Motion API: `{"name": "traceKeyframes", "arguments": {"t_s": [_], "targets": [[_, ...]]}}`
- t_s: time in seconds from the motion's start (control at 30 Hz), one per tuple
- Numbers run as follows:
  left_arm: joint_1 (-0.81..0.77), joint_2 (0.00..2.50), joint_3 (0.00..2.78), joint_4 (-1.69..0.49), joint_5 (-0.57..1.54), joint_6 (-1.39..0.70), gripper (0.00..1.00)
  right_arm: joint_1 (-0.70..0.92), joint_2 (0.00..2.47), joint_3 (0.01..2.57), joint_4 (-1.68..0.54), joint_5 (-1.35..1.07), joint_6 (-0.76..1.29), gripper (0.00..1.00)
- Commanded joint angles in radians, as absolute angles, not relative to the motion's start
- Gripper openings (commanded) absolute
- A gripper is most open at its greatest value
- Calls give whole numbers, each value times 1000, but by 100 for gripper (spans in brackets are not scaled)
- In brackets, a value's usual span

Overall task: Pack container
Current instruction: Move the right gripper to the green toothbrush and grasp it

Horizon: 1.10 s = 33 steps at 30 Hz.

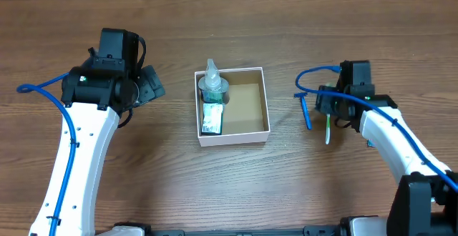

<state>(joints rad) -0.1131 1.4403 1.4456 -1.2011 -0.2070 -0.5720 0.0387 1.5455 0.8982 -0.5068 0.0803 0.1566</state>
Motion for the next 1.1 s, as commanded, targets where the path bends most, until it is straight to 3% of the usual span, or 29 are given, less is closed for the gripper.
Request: {"name": "traceKeyframes", "arguments": {"t_s": [0.0, 0.2, 0.43, 0.7, 1.07], "targets": [[-112, 1431, 1461, -1200, -220, -557, 100, 32, 1551, 841, -443, 94, 148, 69], [-112, 1431, 1461, -1200, -220, -557, 100, 32, 1555, 789, -369, 127, 148, 68], [-112, 1430, 1461, -1200, -220, -557, 100, 30, 1613, 746, -287, 176, 148, 53], [-112, 1430, 1461, -1200, -220, -557, 100, 30, 1663, 746, -258, 202, 148, 48], [-112, 1431, 1461, -1200, -220, -557, 100, 30, 1663, 746, -258, 179, 149, 27]]}}
